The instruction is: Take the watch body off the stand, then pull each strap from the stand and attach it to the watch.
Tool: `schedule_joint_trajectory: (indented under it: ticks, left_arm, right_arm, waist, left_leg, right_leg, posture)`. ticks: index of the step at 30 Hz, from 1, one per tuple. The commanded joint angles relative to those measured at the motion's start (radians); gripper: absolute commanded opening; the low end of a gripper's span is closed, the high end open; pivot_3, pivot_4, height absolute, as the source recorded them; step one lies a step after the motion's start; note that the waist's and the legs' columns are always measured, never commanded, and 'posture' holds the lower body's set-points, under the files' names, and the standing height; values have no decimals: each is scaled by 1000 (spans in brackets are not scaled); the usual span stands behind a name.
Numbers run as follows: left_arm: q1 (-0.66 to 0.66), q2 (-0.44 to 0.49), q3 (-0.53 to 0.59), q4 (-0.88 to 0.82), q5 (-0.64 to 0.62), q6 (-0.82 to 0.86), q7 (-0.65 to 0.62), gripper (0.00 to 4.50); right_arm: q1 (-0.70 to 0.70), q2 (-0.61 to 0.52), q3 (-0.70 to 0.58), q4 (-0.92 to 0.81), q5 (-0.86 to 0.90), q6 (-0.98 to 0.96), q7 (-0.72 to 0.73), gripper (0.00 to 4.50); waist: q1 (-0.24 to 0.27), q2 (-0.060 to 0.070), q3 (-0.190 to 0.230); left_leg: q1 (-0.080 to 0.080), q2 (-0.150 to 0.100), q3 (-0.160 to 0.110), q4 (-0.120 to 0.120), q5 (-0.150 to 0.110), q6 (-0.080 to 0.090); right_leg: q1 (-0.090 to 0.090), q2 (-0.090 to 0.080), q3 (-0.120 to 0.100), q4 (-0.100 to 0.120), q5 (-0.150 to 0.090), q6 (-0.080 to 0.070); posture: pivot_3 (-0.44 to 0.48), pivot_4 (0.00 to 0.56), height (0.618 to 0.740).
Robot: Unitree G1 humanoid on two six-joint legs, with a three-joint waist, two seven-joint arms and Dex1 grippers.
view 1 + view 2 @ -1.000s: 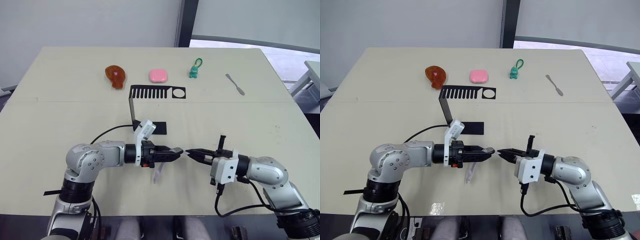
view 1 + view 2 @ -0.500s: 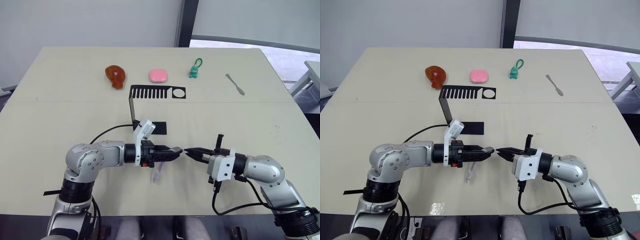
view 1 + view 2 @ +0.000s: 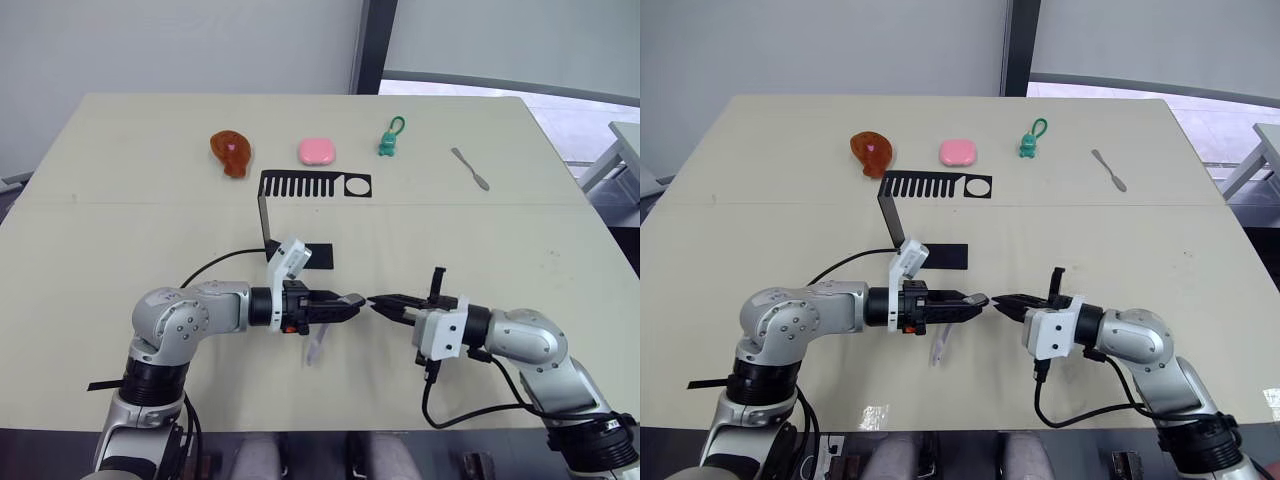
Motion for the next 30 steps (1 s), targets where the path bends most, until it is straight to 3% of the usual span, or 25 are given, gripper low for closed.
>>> schedule_joint_trajectory:
  ticks: [1, 30]
  left_arm:
    - [-15, -24, -35, -36, -18, -8, -15, 1583]
    - [-23, -41, -34, -27, 5, -11, -3, 1583]
  right_arm:
    - [-23, 19, 17, -79, 10, -11, -33, 0]
    - [-55, 40, 36, -83, -12, 30, -26, 0]
  waist:
    - [0, 0, 0]
    - [0, 0, 0]
  left_leg:
    - [0, 0, 0, 0, 0, 0]
    - [0, 0, 0, 0, 0, 0]
  right_leg:
    - [0, 0, 0, 0, 0, 0]
    - [0, 0, 0, 0, 0, 0]
  posture:
    - [0, 150, 740]
    - [0, 150, 740]
